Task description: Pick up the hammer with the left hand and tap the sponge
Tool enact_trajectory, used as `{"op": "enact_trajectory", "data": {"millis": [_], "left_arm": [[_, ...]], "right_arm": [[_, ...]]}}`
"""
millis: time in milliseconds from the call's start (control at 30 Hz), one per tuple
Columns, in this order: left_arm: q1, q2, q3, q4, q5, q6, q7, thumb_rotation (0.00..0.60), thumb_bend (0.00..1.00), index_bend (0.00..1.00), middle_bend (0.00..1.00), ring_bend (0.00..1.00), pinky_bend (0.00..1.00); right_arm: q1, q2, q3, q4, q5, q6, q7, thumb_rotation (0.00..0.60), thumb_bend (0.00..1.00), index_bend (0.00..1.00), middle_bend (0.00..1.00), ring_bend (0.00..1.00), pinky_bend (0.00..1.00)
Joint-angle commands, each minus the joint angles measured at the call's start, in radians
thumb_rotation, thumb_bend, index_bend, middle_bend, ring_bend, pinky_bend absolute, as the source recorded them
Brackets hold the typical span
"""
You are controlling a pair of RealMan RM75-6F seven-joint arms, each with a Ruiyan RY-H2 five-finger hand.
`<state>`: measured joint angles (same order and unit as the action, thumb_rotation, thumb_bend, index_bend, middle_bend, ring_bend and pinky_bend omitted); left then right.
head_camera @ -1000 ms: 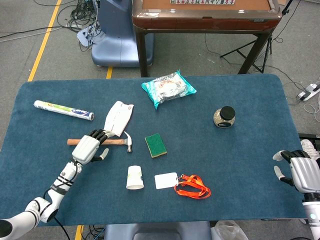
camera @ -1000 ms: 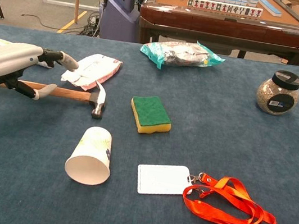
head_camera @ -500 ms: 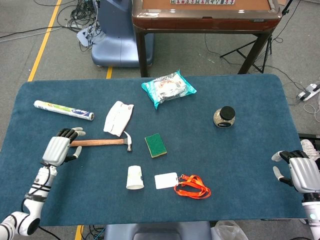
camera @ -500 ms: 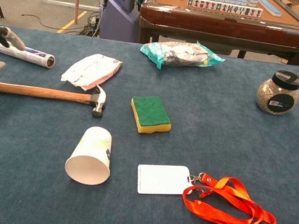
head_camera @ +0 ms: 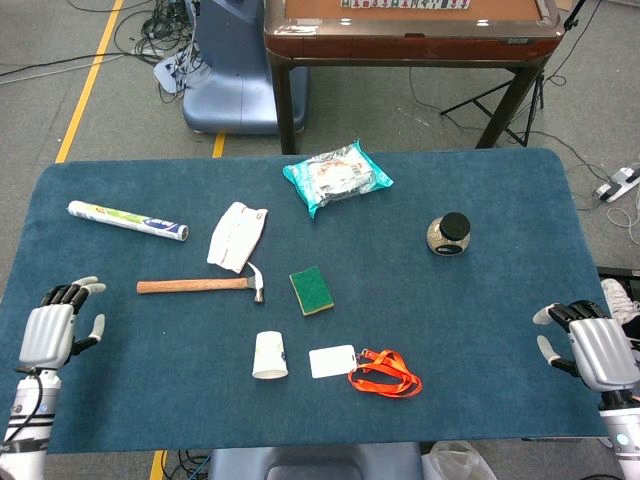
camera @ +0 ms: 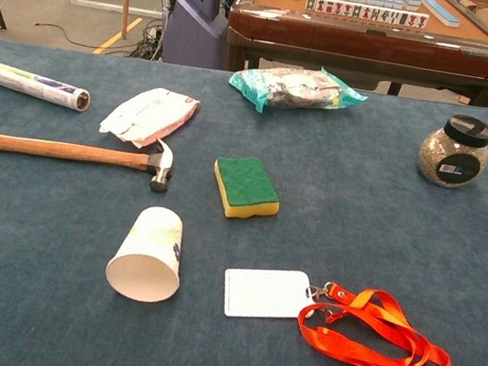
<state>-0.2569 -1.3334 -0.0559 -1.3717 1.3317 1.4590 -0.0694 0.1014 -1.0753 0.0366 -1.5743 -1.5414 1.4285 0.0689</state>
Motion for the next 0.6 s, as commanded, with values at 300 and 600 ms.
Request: {"op": "enact_trajectory", "data": {"millis": [300,600], "left_arm": [[0.09,0.025,0.056,-0.055,0.085,0.086,0.059,0.6,0.41,0.31,0.23,0.23,0.15],[0.103,0.06,0.047,-0.118,0.091,0.07,0.123,0.6,0.41,0.31,0.23,0.23,0.15]], "right_arm": [[-0.013,-0.006,-0.003,0.006,-0.023,0.041,-0.003,0.6,0.37,0.46,0.45,0.39,0.29],[-0.017,-0.013,0.0,0.012,-0.021,0.054,-0.022,0.6,0.36,0.46,0.45,0.39,0.29]]}}
